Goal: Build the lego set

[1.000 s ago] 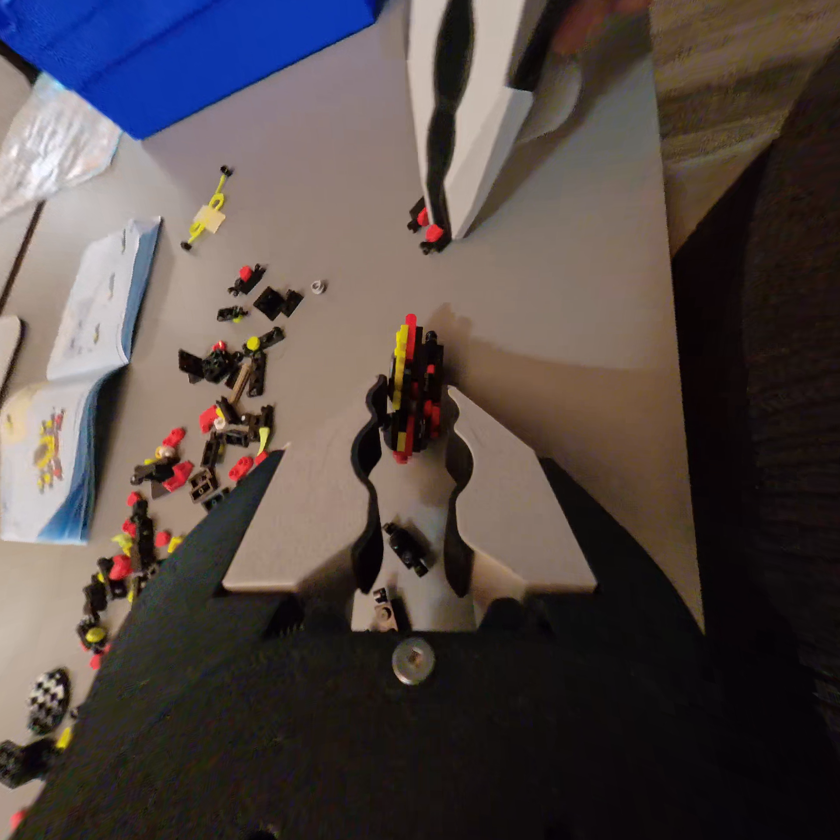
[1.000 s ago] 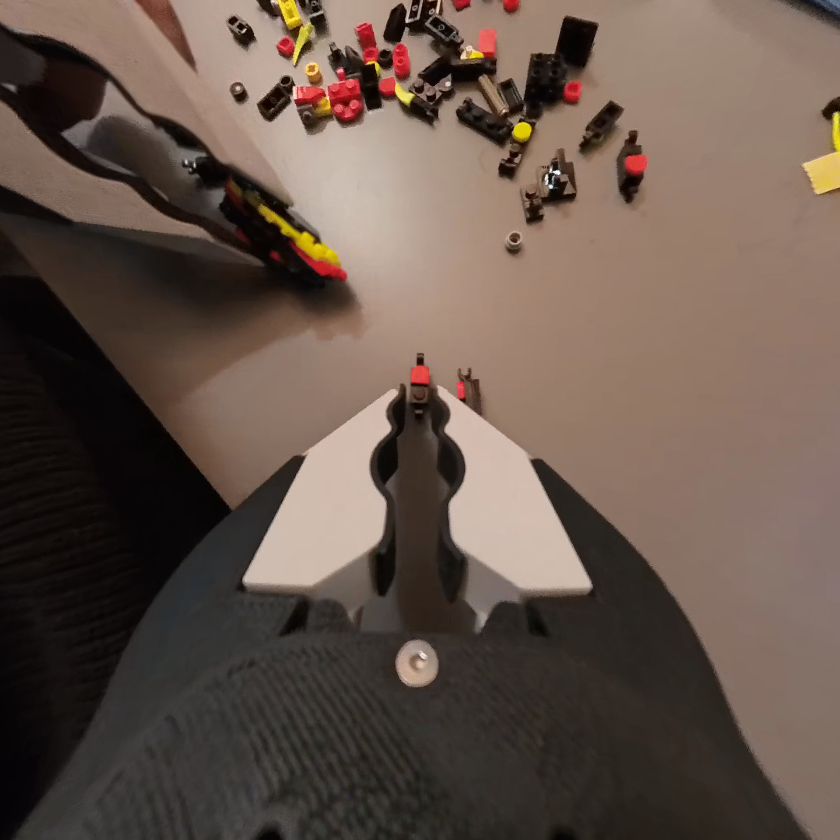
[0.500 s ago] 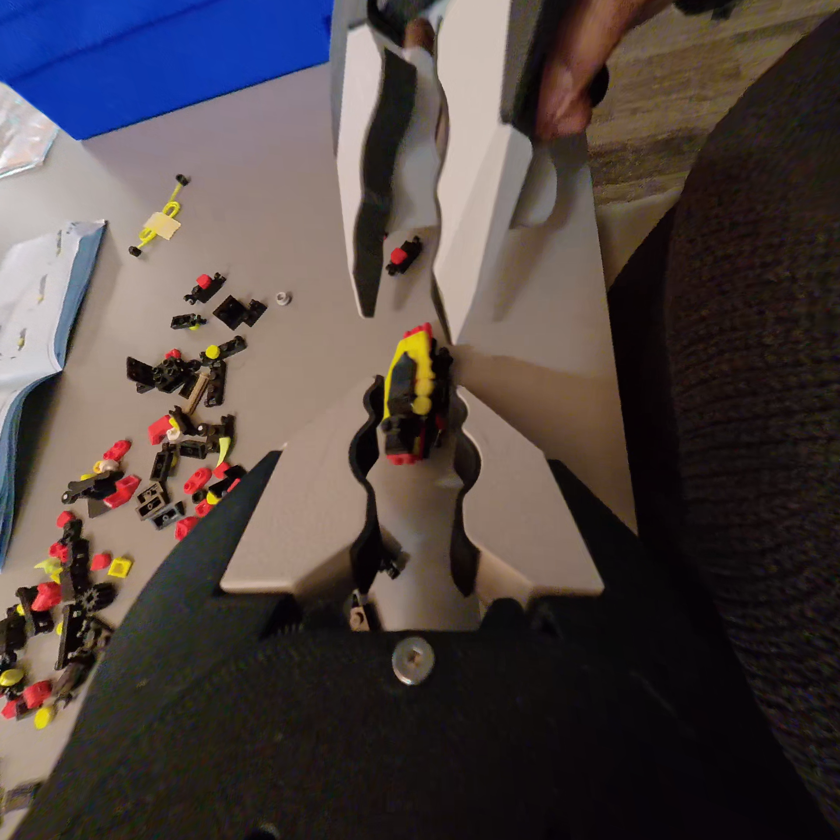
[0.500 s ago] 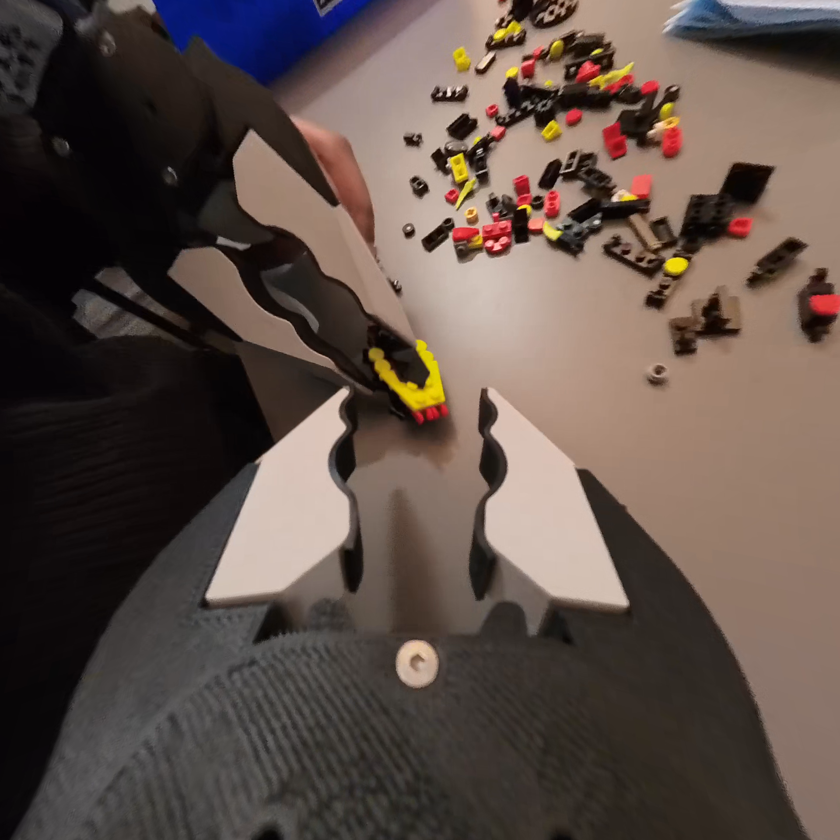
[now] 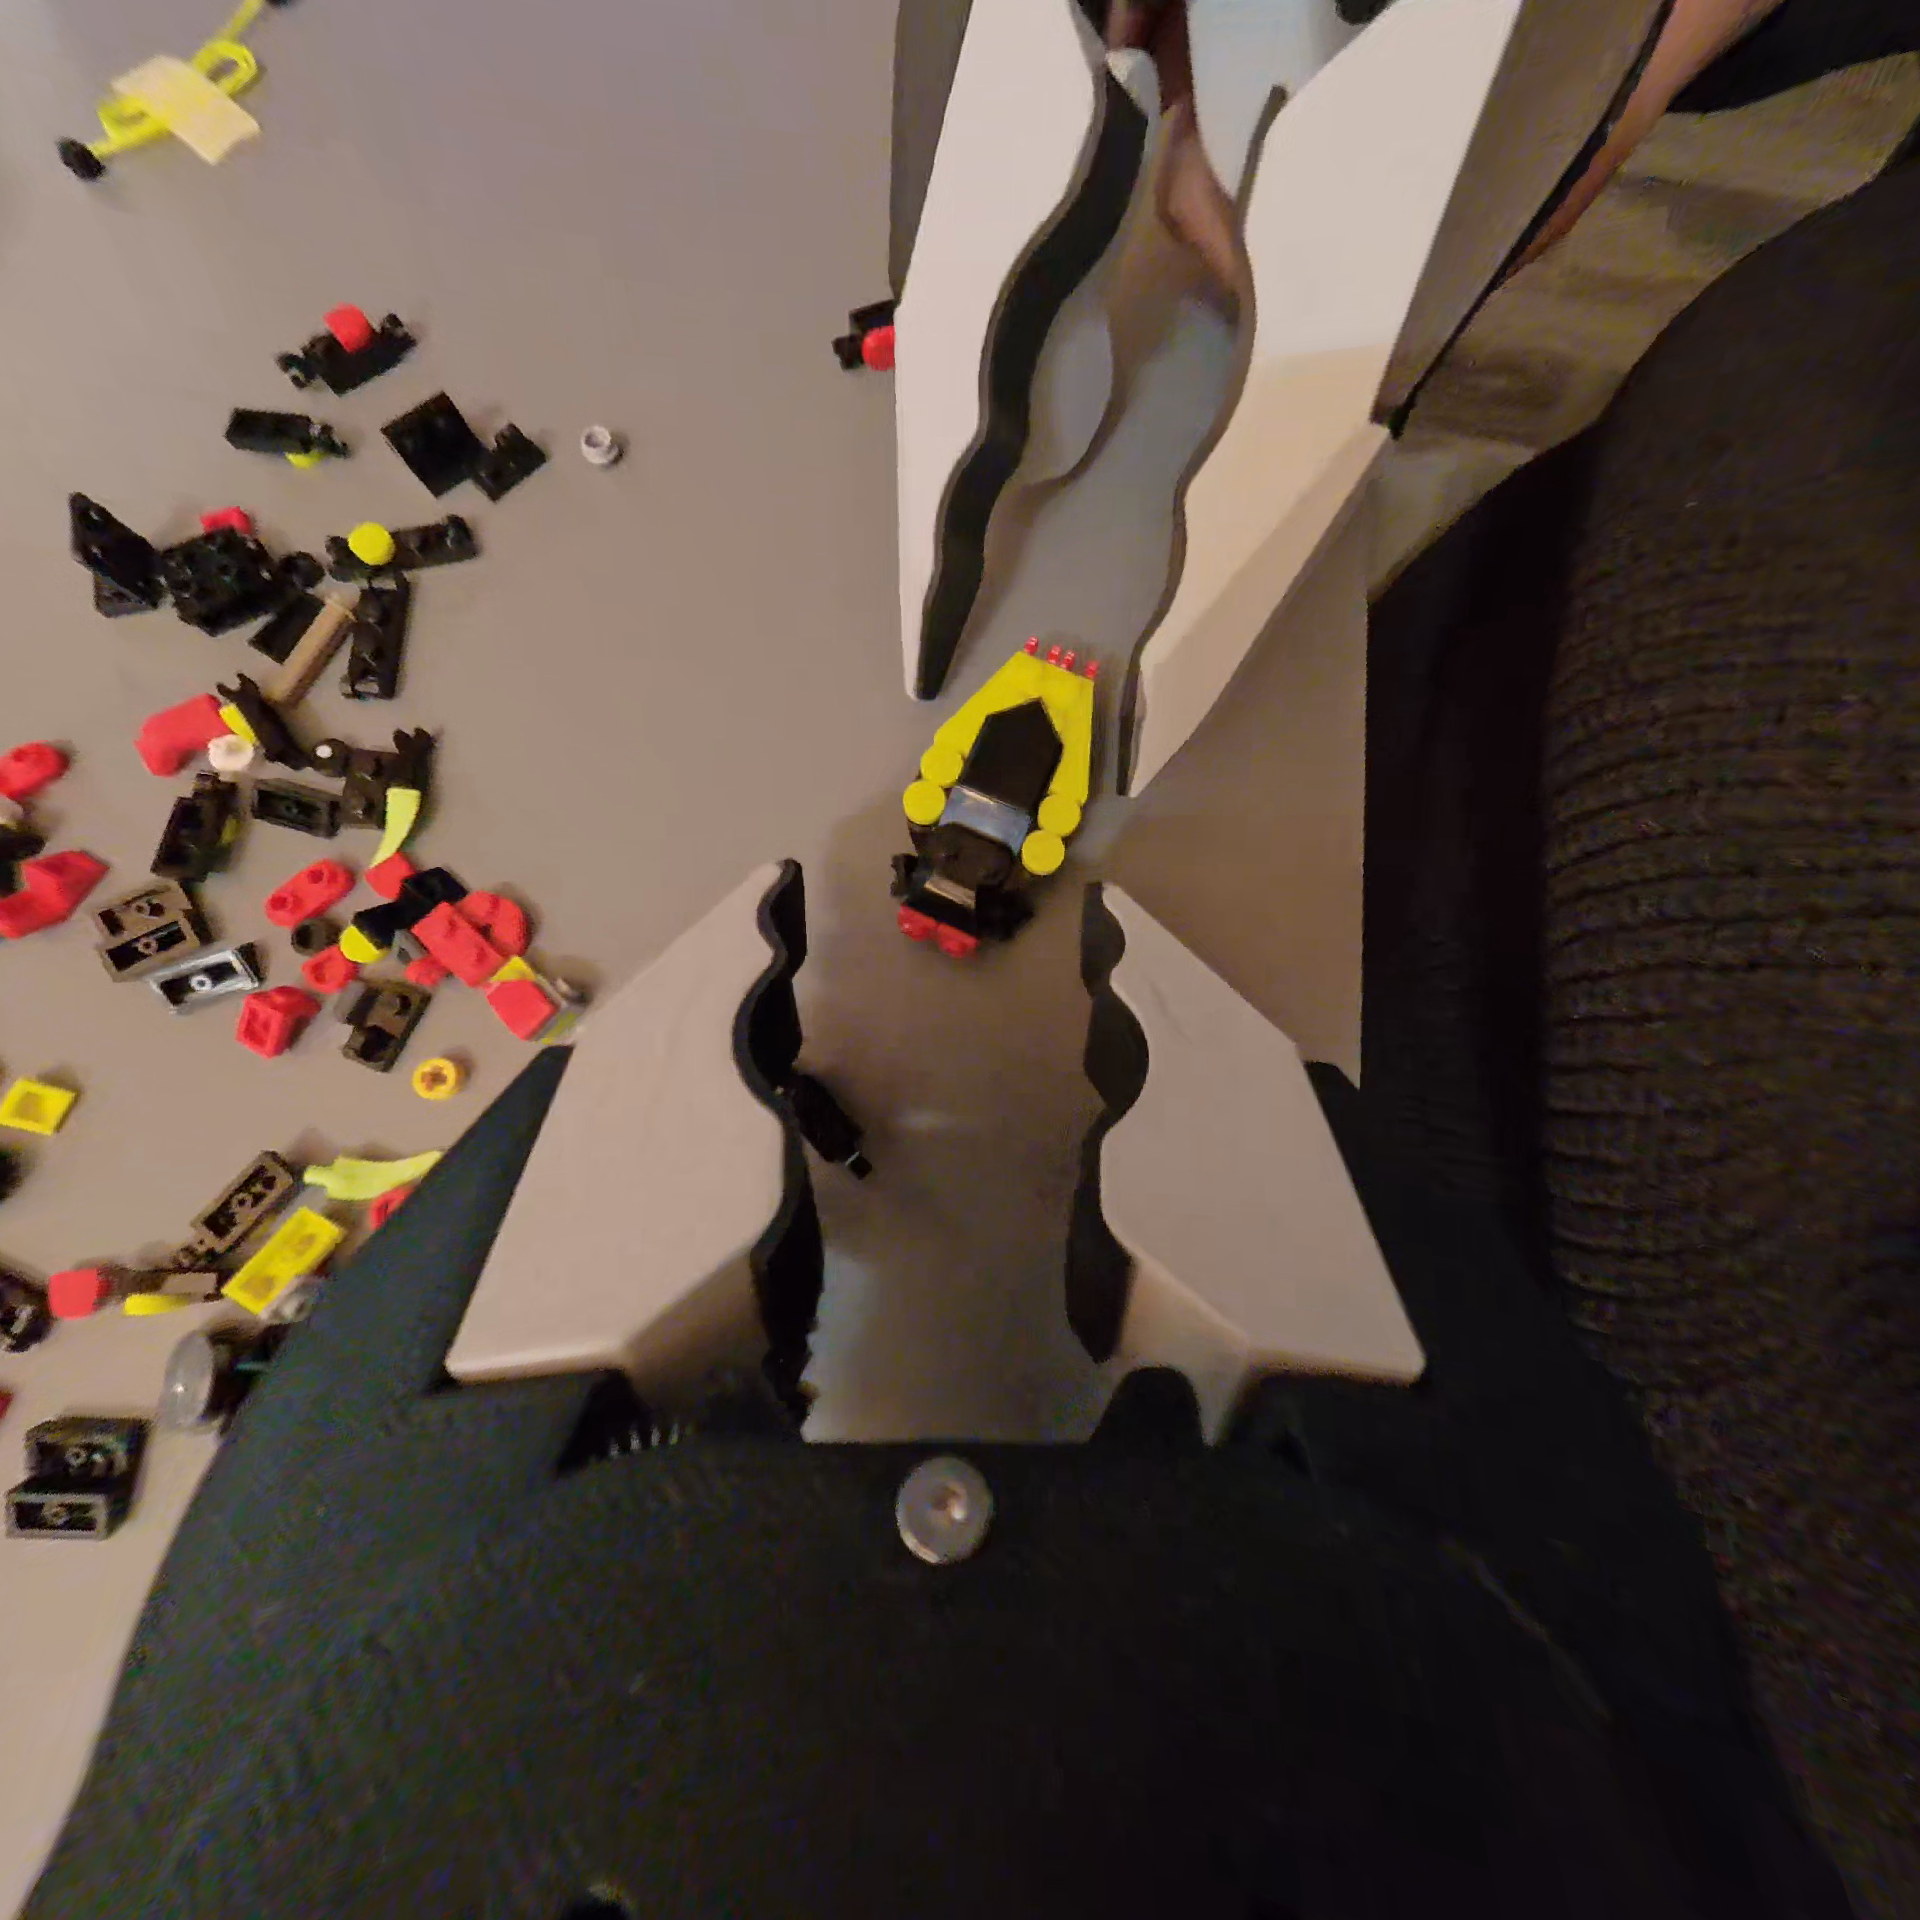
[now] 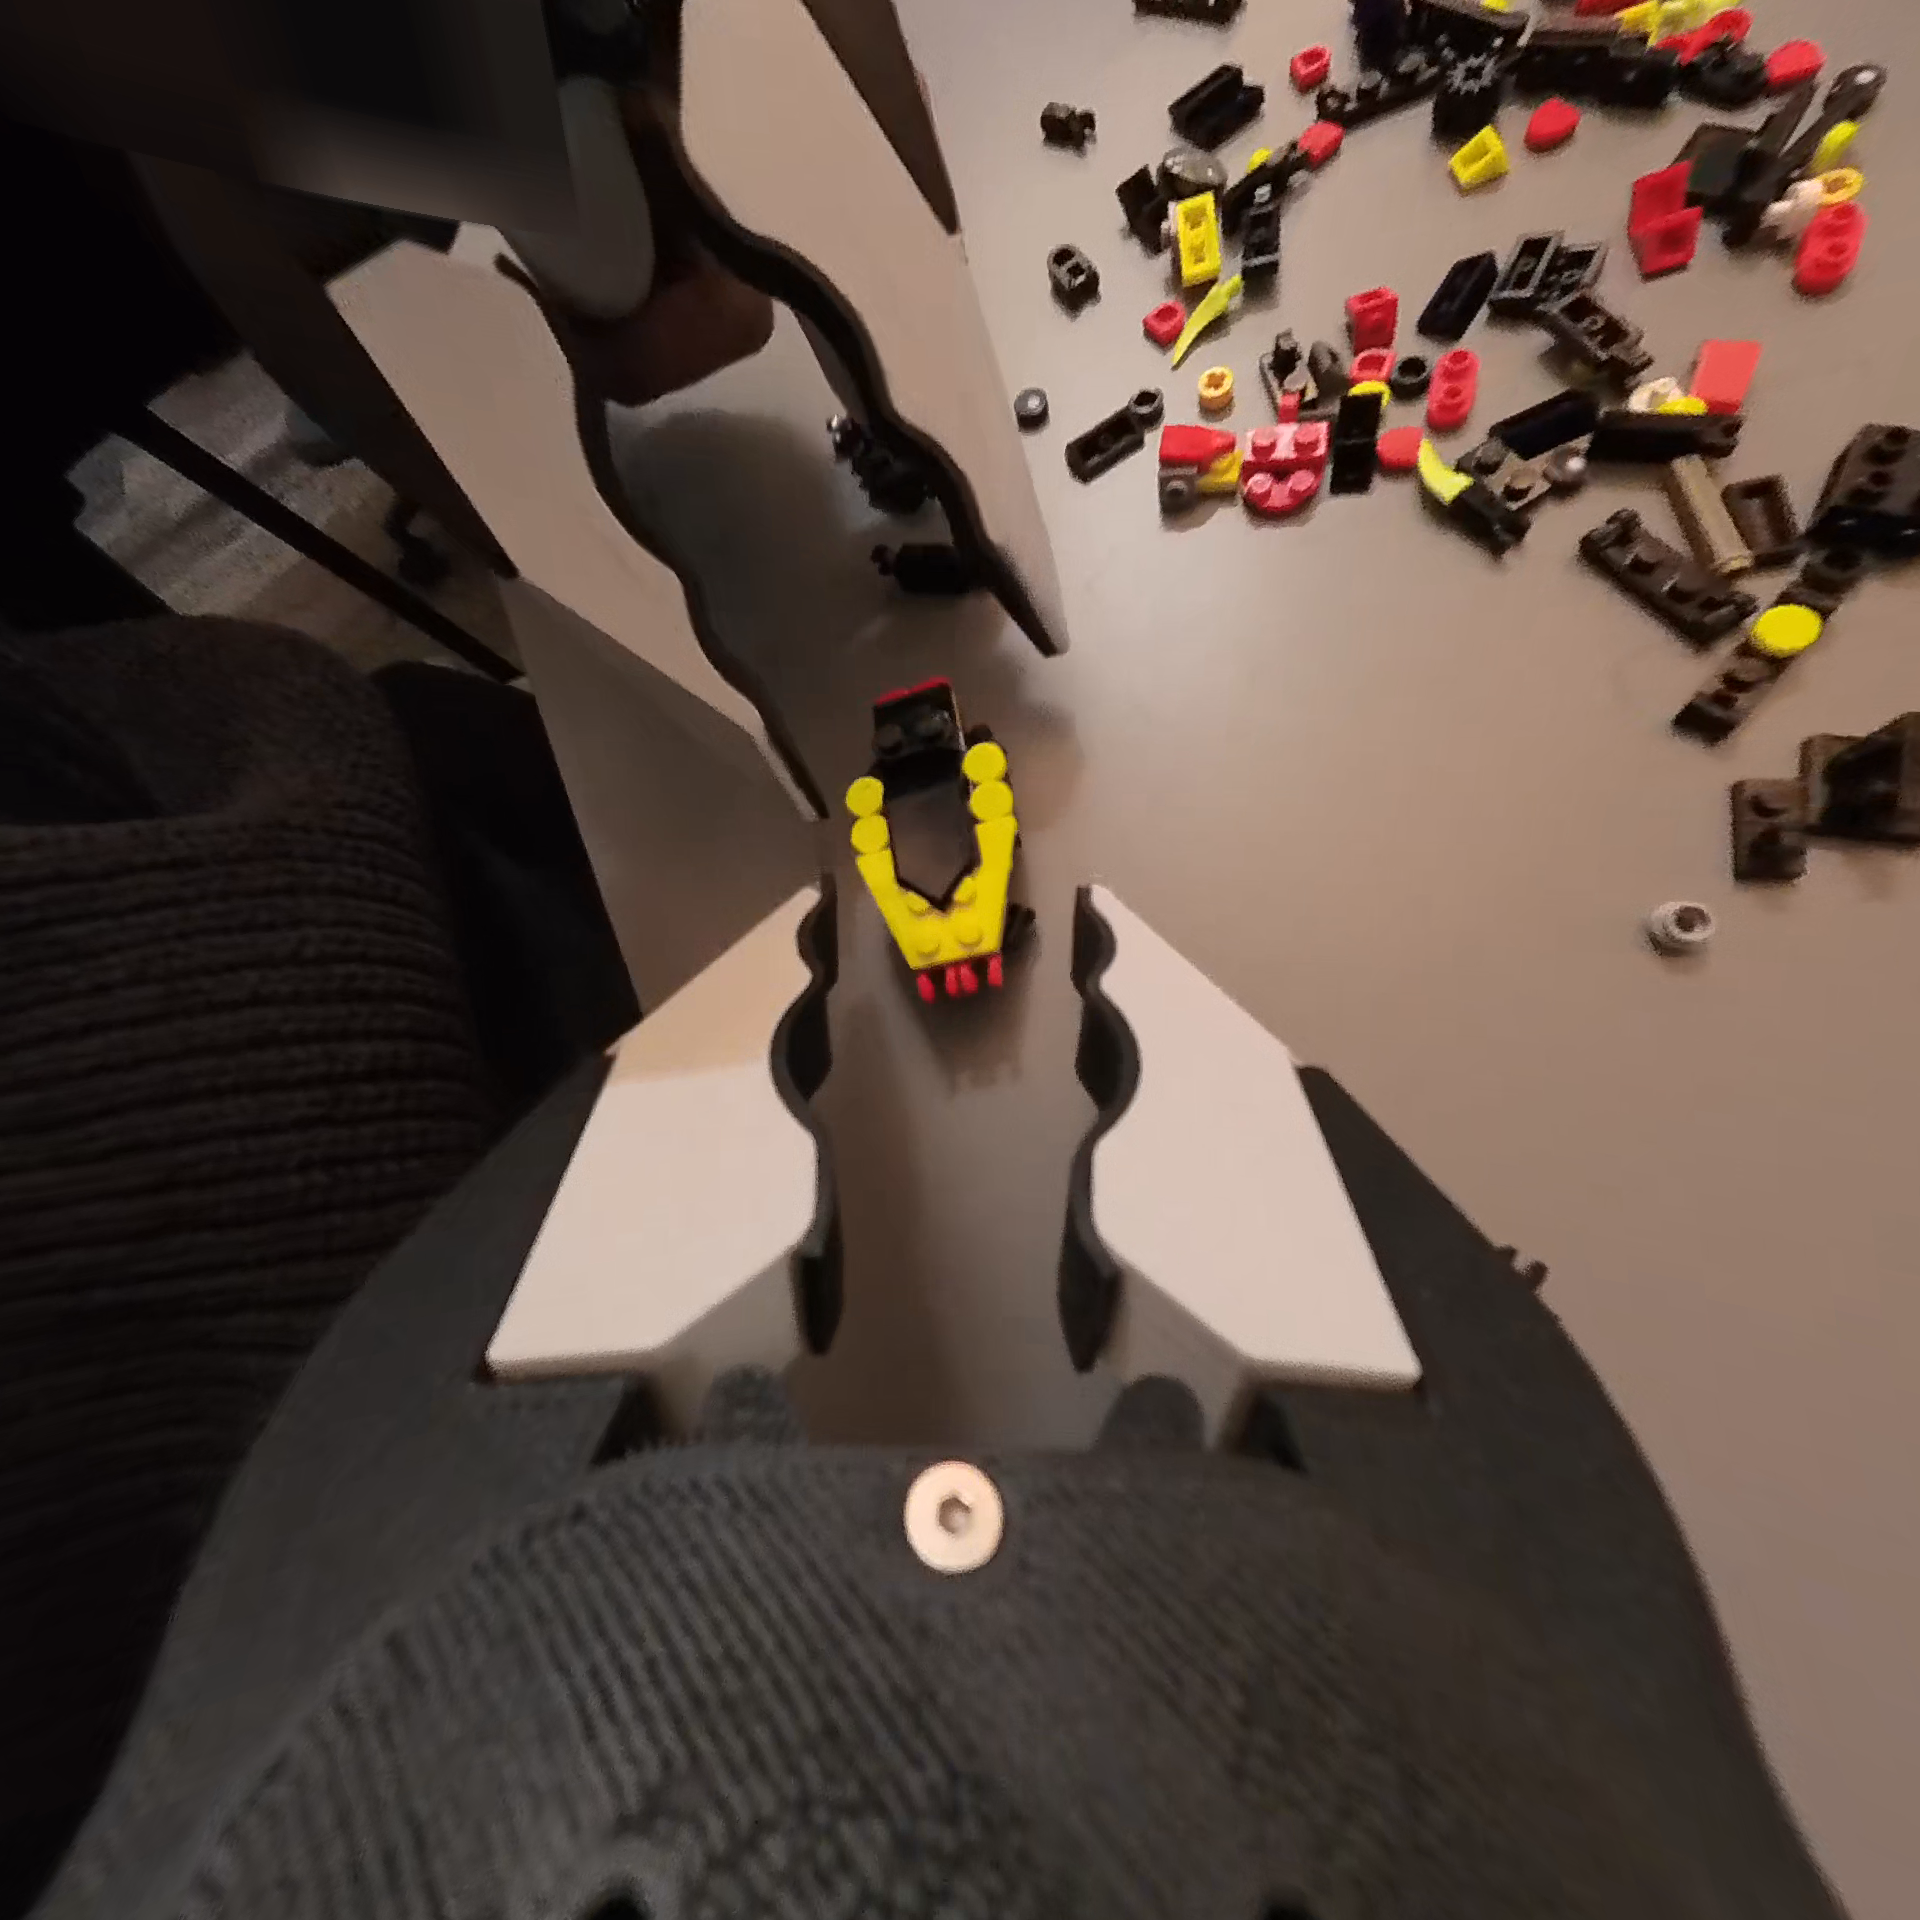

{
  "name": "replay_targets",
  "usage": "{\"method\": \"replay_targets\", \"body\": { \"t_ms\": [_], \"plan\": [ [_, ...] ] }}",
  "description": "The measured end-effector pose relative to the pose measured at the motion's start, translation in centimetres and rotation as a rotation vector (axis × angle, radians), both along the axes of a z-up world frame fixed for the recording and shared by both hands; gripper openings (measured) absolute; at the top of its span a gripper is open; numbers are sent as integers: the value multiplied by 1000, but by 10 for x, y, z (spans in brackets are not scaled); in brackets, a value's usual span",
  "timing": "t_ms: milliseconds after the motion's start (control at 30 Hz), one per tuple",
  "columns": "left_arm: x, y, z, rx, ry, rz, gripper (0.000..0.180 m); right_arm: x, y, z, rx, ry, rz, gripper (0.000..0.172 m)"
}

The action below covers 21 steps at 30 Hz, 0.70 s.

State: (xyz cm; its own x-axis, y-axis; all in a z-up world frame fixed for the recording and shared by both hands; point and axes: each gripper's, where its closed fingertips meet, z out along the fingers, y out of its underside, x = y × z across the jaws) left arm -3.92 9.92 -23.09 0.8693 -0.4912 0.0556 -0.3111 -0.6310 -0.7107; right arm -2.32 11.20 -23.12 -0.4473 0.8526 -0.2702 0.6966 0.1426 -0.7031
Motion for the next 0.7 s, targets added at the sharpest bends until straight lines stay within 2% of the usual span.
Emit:
{"method": "replay_targets", "body": {
  "t_ms": [233, 467, 633, 700],
  "plan": [
    [-6, 9, 0, 7, -33, 75, 52, 9, 3, -4, 62, 0, 11, 41],
    [-42, 28, 3, 49, -28, 300, 44, 10, 2, -1, 65, 13, 21, 31],
    [-36, 23, 4, 15, -84, 270, 43, 1, 18, 6, 59, 51, -66, 42],
    [-26, 18, 7, 6, -97, 211, 32, -1, 19, 10, 28, 62, -75, 43]
  ]
}}
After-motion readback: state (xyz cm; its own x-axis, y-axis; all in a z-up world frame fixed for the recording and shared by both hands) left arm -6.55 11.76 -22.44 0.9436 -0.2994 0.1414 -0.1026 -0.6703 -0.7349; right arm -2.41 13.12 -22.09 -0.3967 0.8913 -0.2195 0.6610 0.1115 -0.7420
